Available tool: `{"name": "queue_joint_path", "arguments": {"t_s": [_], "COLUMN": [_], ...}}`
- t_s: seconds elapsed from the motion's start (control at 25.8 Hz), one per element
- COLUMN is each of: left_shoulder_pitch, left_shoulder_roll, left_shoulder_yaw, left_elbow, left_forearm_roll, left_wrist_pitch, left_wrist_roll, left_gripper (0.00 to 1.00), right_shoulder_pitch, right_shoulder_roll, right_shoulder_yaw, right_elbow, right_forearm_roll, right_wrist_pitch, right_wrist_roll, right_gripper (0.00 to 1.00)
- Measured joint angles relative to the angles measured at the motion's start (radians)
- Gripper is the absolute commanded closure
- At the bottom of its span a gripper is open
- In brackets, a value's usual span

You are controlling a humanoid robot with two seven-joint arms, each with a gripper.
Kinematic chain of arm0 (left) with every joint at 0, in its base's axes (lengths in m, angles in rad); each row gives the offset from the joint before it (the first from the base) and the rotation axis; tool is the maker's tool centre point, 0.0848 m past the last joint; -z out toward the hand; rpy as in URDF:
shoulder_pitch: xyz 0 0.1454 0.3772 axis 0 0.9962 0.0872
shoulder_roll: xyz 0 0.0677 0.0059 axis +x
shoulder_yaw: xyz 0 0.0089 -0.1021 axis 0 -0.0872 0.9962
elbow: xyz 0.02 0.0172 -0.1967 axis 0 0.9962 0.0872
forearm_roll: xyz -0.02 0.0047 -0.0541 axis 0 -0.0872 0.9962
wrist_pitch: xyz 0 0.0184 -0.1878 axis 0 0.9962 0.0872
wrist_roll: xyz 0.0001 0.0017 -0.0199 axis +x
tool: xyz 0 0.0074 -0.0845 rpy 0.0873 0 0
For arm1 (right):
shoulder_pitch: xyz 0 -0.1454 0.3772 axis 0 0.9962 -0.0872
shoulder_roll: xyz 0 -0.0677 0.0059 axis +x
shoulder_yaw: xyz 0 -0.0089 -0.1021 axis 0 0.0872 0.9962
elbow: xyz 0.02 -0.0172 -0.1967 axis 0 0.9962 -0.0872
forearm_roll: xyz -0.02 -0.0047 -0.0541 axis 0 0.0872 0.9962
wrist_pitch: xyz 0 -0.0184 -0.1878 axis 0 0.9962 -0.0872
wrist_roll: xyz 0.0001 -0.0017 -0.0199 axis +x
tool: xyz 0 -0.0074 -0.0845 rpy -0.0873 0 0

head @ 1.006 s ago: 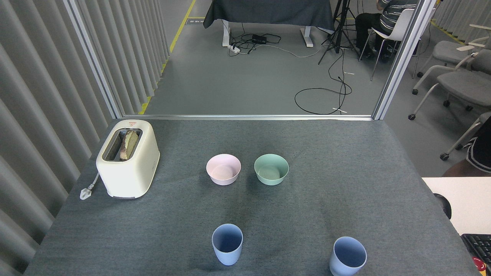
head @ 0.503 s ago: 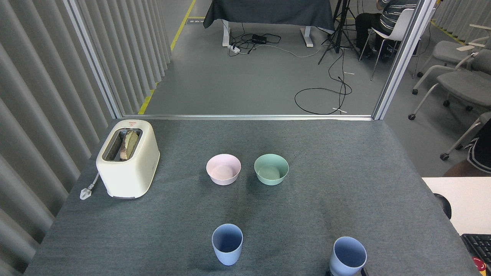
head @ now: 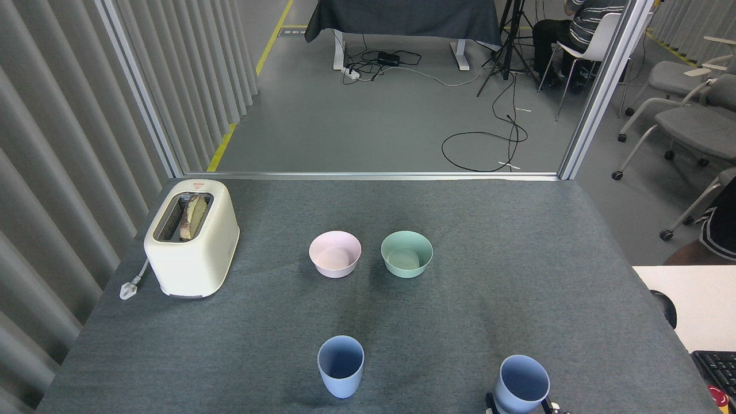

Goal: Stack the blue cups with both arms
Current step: 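Grasp the other blue cup with the right gripper and lift it, then carry the lifted cup over the centered blue cup and lower it in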

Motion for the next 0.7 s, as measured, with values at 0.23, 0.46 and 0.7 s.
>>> {"name": "queue_joint_path", "arguments": {"t_s": [0.23,0.46,0.7], "left_shoulder_pitch": [0.000,0.000,-0.001], "left_shoulder_roll": [0.000,0.000,0.000], "left_shoulder_yaw": [0.000,-0.001,-0.003], "left_elbow": [0.001,0.000,0.000], "left_forearm_roll": [0.000,0.000,0.001], "left_wrist_pitch": [-0.001,-0.001,-0.001], "left_wrist_roll": [0.000,0.007,0.023], "left_gripper": [0.00,0.00,0.00], "right_shoulder_pitch": [-0.006,-0.008,-0.134], "right_shoulder_roll": [0.002,0.013,0.029], "right_shoulder_yaw": [0.002,0.001,0.071], "right_elbow": [0.008,-0.050,-0.117], "right_forearm_roll": [0.022,0.050,0.064], "right_wrist_pitch": [0.003,0.003,0.004], "right_wrist_roll": [0.003,-0.009,0.055], "right_gripper": [0.32,0.37,0.36]}}
